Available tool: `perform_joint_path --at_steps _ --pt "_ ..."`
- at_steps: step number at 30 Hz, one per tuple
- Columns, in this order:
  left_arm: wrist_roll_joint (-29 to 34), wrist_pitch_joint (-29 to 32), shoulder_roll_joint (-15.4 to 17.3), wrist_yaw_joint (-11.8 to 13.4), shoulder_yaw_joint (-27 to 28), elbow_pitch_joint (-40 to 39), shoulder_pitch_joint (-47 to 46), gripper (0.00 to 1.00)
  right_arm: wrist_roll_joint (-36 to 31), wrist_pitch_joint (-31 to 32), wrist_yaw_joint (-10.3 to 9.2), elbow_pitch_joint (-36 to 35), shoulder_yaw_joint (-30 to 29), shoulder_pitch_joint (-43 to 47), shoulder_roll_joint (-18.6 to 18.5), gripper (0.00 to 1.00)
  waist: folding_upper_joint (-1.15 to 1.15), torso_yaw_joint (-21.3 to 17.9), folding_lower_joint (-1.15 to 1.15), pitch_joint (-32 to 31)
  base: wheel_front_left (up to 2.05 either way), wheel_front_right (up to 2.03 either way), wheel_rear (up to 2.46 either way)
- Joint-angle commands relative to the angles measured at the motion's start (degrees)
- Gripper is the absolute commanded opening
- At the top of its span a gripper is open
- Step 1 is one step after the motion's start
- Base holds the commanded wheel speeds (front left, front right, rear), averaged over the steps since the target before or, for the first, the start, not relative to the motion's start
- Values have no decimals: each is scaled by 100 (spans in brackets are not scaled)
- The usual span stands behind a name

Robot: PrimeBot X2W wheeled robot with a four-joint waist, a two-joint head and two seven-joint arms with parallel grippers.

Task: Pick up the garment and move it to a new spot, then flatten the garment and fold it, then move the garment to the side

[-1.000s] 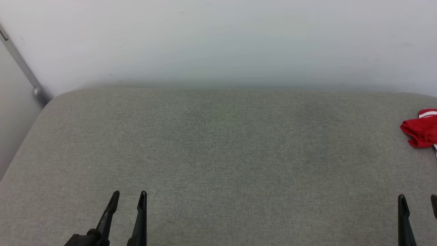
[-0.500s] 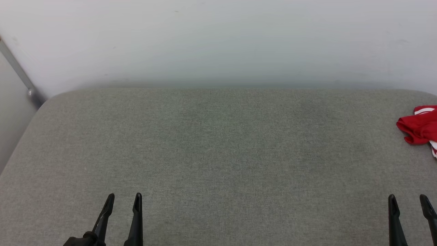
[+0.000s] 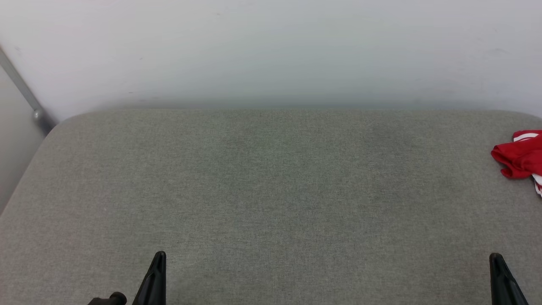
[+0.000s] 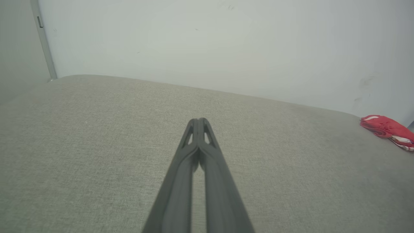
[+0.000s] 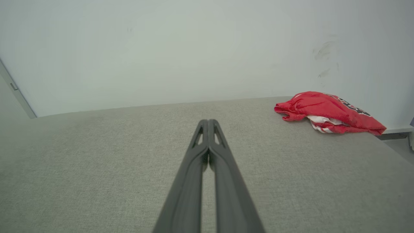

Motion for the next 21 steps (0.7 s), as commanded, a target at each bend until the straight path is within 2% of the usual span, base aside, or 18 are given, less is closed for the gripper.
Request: perform_joint_path --at_steps 1,21 --pt "-289 44 18 14 11 -59 -76 0 320 37 0 -27 18 -110 -21 0 0 -4 0 2 0 0 0" --pt "-2337 470 80 3 78 348 -577 0 2492 467 -1 543 197 -756 -87 0 0 -50 0 20 0 0 0"
